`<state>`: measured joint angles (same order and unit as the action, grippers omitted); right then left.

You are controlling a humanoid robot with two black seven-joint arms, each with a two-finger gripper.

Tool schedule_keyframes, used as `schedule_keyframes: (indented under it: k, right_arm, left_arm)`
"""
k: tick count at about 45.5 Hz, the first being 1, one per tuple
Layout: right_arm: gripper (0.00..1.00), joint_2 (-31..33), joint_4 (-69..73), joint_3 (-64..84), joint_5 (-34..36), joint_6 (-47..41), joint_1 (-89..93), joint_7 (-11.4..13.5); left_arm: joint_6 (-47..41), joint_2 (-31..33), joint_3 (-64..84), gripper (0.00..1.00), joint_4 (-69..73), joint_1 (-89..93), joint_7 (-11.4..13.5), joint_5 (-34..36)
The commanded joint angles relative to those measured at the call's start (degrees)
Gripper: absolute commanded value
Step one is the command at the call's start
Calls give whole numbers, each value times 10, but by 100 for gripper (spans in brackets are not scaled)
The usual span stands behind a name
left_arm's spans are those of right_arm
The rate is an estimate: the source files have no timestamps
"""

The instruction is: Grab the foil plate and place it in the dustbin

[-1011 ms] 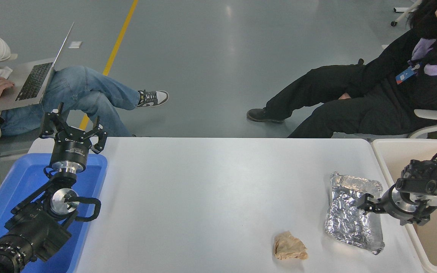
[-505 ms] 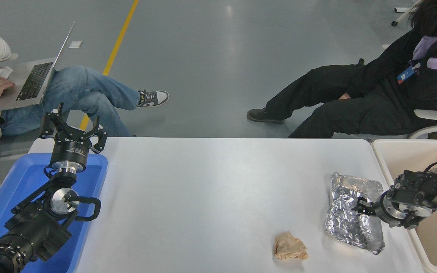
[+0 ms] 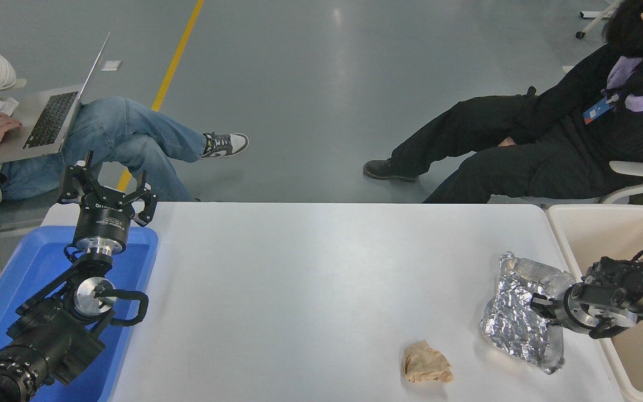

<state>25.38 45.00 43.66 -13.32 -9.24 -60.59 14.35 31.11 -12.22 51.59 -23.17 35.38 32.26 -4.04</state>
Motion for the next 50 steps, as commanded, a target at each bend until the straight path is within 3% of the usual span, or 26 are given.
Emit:
schedule_keyframes:
  k: [1, 21, 32, 45, 50]
  right_arm:
    - [0, 3, 14, -1, 8, -1, -4, 0]
    - [0, 44, 112, 36, 36, -14, -113, 0]
    - [0, 44, 187, 139, 122, -131, -261, -1]
    - [0, 51, 244, 192, 132, -358, -472, -4]
    - [0, 49, 249, 192, 134, -358, -535, -4]
  left_arm:
    - [0, 0, 1, 99, 1, -1, 0, 0]
    - [0, 0, 0, 99, 0, -1, 0, 0]
    - [0, 0, 0, 99, 1, 0, 0, 1]
    - [0, 0, 0, 99, 1, -1, 0, 1]
    - [0, 0, 0, 99, 1, -1, 0, 1]
